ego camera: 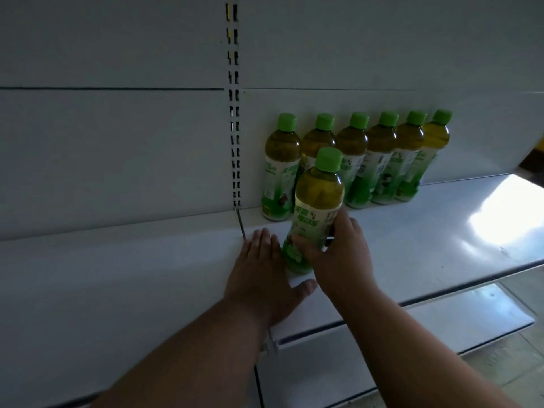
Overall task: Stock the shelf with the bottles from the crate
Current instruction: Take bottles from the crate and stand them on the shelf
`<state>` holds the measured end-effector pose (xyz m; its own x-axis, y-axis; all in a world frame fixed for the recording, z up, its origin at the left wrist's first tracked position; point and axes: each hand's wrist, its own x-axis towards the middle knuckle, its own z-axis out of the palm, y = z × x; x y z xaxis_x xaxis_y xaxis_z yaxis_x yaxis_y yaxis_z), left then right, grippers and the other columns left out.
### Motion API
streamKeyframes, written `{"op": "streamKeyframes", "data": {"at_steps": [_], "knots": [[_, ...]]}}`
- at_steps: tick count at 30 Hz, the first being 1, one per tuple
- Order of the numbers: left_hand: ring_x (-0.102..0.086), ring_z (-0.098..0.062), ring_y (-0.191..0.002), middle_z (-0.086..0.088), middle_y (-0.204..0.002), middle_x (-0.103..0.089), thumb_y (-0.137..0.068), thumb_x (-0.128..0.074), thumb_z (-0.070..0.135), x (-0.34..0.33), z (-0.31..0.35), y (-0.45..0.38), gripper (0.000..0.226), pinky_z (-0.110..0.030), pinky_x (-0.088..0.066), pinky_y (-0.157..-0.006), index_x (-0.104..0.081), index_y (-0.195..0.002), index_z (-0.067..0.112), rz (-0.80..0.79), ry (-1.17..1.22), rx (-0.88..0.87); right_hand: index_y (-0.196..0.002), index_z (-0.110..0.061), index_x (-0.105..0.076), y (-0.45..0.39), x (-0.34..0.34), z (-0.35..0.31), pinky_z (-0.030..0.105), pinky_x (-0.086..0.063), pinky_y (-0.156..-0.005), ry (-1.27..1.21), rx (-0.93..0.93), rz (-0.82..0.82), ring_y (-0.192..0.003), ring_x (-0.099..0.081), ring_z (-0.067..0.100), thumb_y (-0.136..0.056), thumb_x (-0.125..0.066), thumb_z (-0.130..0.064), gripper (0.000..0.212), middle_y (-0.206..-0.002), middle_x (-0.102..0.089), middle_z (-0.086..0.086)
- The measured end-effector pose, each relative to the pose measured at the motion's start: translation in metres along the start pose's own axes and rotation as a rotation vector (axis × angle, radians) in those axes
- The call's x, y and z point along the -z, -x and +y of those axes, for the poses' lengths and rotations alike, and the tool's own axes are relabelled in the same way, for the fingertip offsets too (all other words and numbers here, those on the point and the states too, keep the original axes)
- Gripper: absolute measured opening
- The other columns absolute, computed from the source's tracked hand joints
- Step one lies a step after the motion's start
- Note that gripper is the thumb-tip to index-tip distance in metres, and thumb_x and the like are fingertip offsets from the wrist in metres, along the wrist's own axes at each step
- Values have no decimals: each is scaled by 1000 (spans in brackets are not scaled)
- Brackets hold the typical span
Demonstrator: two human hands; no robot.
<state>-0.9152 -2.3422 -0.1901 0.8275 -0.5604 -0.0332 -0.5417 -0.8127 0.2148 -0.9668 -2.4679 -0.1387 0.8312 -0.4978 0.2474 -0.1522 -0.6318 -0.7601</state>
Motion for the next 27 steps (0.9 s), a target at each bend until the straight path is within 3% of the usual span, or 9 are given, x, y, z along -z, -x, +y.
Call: {"op": "streamKeyframes", "data": {"at_steps": [7, 16, 21, 23, 27], "knots": [[23, -22, -150, -13, -163, 20, -84, -23, 83, 5, 2, 3, 110, -39, 10, -122, 17, -155, 8, -38, -21, 30, -124, -21, -53, -35, -13, 4, 42, -57, -89, 2, 16, 14, -110, -62, 17, -77, -82, -41, 58, -120, -64, -3], [21, -22, -150, -14, -164, 19, -85, -23, 83, 7, 3, 1, 110, -38, 10, -122, 15, -154, 5, -57, -29, 32, -125, -17, -53, -56, -24, 2, 33, -52, -86, 31, 41, 20, -110, -59, 18, -81, -79, -38, 56, -123, -61, 0], [19, -22, -151, -13, -164, 18, -85, -22, 83, 6, 2, 1, 110, -38, 9, -122, 14, -155, 6, -77, -26, 29, -141, -19, -42, -42, -18, 6, 42, -52, -97, 35, 16, -2, -122, -55, 21, -81, -79, -39, 74, -136, -54, 2], [11, -23, -152, -13, -166, 9, -87, -26, 80, 9, 1, 3, 106, -39, 5, -123, 8, -157, 7, -50, 17, 6, -146, -20, -37, -26, -7, 9, 44, -50, -101, 83, 22, 6, -126, -52, 21, -82, -78, -40, 79, -141, -49, 3], [-24, -24, -146, -6, -161, -27, -89, -32, 66, 18, 7, 23, 84, -36, -15, -118, -19, -157, 18, 111, 93, -186, -144, -23, -41, 8, 36, 15, 42, -49, -100, 268, 12, -80, -124, -54, 22, -85, -74, -43, 71, -139, -51, 2]]}}
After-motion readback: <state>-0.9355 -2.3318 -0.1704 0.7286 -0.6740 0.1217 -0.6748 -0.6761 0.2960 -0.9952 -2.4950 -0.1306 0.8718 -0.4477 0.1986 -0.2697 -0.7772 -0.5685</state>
